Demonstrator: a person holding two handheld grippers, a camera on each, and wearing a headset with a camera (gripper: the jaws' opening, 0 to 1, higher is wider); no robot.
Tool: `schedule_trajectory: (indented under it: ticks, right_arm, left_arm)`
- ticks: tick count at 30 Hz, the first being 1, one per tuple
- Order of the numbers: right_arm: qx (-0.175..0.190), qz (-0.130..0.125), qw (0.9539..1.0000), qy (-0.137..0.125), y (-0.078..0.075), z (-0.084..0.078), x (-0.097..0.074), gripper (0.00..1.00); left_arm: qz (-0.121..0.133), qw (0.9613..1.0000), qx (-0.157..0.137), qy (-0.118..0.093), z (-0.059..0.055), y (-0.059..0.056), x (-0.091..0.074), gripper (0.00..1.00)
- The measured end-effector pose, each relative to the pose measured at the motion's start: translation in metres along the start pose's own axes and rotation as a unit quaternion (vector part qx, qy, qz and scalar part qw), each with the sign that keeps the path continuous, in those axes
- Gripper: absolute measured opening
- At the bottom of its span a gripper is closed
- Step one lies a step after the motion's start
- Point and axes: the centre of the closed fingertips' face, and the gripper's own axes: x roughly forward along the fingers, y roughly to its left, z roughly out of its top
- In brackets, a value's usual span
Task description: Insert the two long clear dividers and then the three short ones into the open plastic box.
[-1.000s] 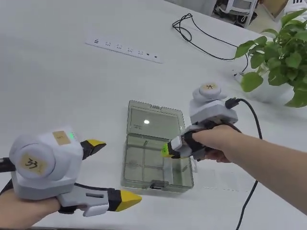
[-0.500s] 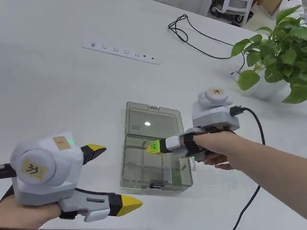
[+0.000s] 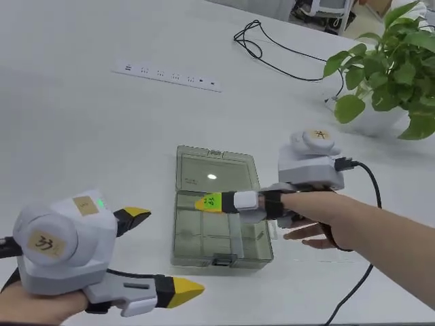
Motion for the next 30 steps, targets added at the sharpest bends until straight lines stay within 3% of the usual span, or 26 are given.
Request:
schedule_trajectory:
  ticks: [3,5,7,12,14,19,20,22,27,29,30]
  right_arm:
    - [-0.01,0.011,0.9998,-0.011,0.011,-0.002,-0.003,0.95]
    - [-0.048,0.036,0.998,-0.021,0.021,-0.002,-0.003,0.94]
    - [-0.052,0.027,0.9982,-0.012,0.022,-0.01,-0.005,0.94]
    - [-0.074,0.058,0.9944,-0.048,0.034,-0.004,-0.013,0.98]
    - [-0.093,0.07,0.9906,-0.071,0.039,-0.001,-0.018,1.0]
    - [-0.142,0.077,0.9825,-0.093,0.035,-0.003,-0.03,1.0]
    - [-0.156,0.077,0.9785,-0.11,0.033,0.001,-0.033,1.0]
    - [-0.162,0.074,0.9773,-0.115,0.03,-0.001,-0.036,1.0]
    - [-0.198,0.063,0.9653,-0.158,0.015,0.008,-0.046,1.0]
    - [-0.192,0.061,0.9664,-0.16,0.008,0.007,-0.048,1.0]
    - [-0.192,0.065,0.9647,-0.168,0.006,0.008,-0.05,1.0]
  left_arm:
    - [0.001,1.0,0.0,0.0,-0.001,0.0,-0.001,0.88]
    - [0.001,1.0,-0.002,-0.001,0.0,0.0,-0.001,0.88]
    - [0.003,0.9999,-0.007,-0.009,0.002,0.001,-0.003,0.88]
    - [0.008,0.9997,-0.016,-0.016,0.004,0.004,-0.006,0.88]
    - [0.01,0.9996,-0.019,-0.016,0.004,0.005,-0.007,0.88]
    - [0.017,0.9993,-0.029,-0.016,0.004,0.008,-0.009,0.88]
    - [0.019,0.9992,-0.032,-0.017,0.005,0.009,-0.009,0.88]
    - [0.02,0.999,-0.036,-0.018,0.006,0.011,-0.01,0.88]
    - [0.025,0.9987,-0.04,-0.017,0.009,0.015,-0.011,0.88]
    - [0.028,0.9986,-0.042,-0.016,0.011,0.017,-0.012,0.87]
    - [0.028,0.9985,-0.044,-0.016,0.011,0.018,-0.012,0.87]
